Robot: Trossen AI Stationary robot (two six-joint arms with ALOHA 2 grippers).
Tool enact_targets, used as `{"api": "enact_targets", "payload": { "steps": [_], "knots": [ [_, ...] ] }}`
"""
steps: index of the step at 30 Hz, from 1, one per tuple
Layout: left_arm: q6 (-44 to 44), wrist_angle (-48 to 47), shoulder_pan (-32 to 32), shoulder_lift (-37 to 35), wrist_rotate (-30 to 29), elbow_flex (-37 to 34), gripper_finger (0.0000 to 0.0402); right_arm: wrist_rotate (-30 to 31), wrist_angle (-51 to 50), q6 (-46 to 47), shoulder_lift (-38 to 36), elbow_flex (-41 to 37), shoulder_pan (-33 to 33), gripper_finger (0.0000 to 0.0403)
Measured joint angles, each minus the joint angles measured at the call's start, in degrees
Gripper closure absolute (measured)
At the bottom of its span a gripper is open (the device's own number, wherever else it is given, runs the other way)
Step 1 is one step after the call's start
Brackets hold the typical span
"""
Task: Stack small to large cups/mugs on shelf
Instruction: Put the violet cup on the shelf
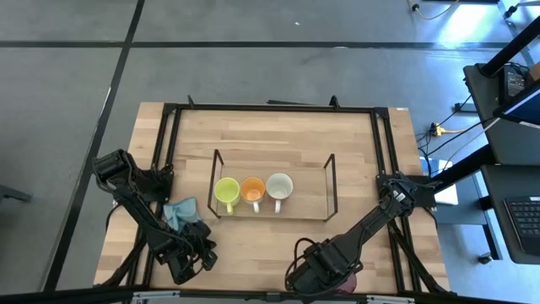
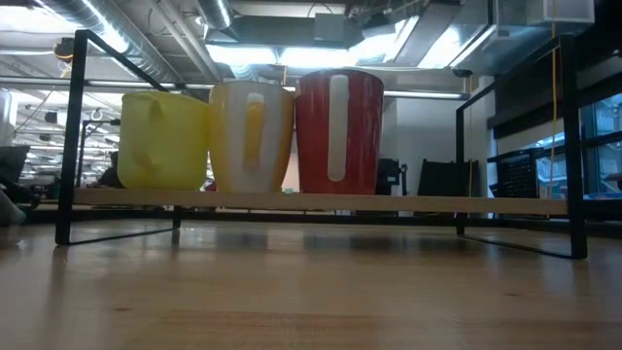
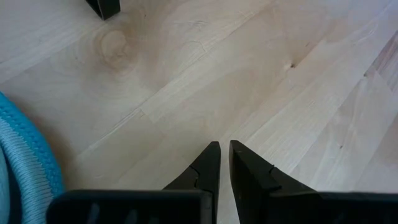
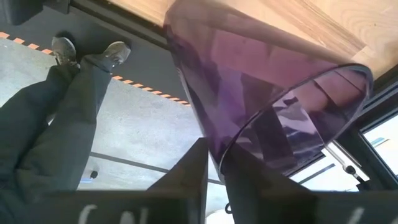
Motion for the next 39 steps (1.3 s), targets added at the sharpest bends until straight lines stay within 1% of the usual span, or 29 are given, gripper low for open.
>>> {"api": "enact_targets", "payload": {
  "steps": [7,11,18,20,22,27,29,39],
  "knots": [
    [0.1,0.0,0.0,0.0,0.0,0.0,0.0372,0.1,0.0,0.0,0.0,0.0,0.0,0.0348],
    [0.1,0.0,0.0,0.0,0.0,0.0,0.0372,1.2,0.0,0.0,0.0,0.0,0.0,0.0349],
    [0.1,0.0,0.0,0.0,0.0,0.0,0.0372,1.5,-0.4,-0.2,0.0,0.0,0.0,0.0387],
    [0.2,0.0,0.0,0.0,0.0,0.0,0.0372,1.6,0.1,-0.7,0.0,0.0,0.0,0.0393],
    [0.2,-0.1,0.0,0.0,0.0,0.0,0.0372,1.6,-0.2,-0.8,0.0,0.0,0.0,0.0392],
    [0.2,-0.3,0.0,0.0,0.0,0.0,0.0372,1.5,-2.6,-0.7,0.0,0.0,0.0,0.0362],
    [0.2,-0.3,0.0,0.0,0.0,0.0,0.0372,1.6,-2.9,-0.7,-0.1,0.0,0.0,0.0357],
    [0.1,-0.4,-0.3,0.0,0.0,0.0,0.0372,1.5,-0.4,-1.3,-0.1,-2.6,0.0,0.0376]
  ]
}}
